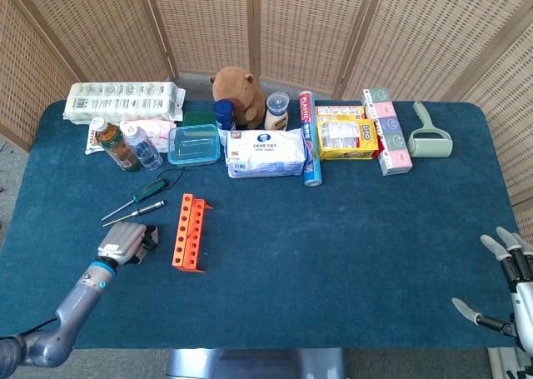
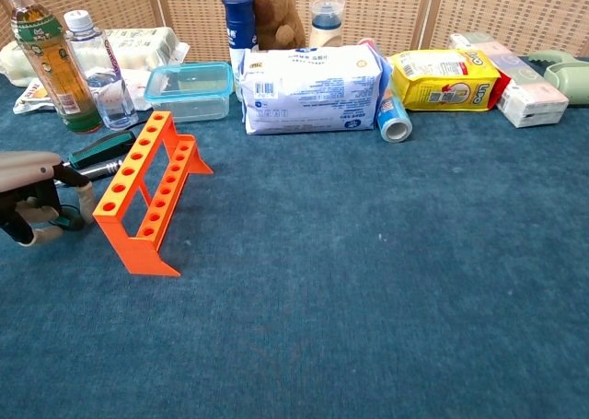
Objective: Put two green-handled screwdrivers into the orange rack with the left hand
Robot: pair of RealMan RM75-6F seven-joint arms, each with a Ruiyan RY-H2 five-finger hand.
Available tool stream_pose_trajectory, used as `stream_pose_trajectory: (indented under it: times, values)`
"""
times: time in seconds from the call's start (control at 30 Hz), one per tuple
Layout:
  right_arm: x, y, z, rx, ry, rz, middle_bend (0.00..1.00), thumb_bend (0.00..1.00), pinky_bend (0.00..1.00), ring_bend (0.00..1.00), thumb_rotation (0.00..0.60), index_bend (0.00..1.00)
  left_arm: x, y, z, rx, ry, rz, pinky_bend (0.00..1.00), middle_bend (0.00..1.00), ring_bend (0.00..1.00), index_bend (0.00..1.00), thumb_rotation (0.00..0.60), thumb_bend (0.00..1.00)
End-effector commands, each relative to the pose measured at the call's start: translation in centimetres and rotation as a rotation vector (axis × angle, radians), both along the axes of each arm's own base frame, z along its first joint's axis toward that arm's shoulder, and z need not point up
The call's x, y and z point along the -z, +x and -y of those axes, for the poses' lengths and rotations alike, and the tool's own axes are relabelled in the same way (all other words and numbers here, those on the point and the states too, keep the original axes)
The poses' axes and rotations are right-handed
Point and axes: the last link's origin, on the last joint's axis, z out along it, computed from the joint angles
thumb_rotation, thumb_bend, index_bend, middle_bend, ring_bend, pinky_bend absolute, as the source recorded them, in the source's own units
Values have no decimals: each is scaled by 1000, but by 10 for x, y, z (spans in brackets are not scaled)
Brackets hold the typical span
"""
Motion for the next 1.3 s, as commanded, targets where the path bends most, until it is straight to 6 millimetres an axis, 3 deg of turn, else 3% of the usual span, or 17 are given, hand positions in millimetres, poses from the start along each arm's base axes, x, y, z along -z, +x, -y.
stream_pose_trajectory:
  times: [0.03,0.37,0.63,1.03,1.3]
  values:
    - [1,0,0,1,3,-2,55,0,0,0,500,138,-24,11,9,23,18,65,953,943,895,508,600,440]
    - [6,0,1,4,17,-14,54,0,0,0,502,138,-95,29,36,70,67,269,953,943,895,508,600,440]
    - [7,0,2,10,17,-16,54,0,0,0,502,137,-127,30,50,131,72,400,953,943,895,508,600,452]
    - [4,0,2,11,6,-12,55,0,0,0,497,137,-145,41,88,201,-143,806,953,943,895,508,600,451]
    - [5,0,1,10,8,-13,54,0,0,0,501,137,-140,46,92,231,-201,863,953,943,895,508,600,451]
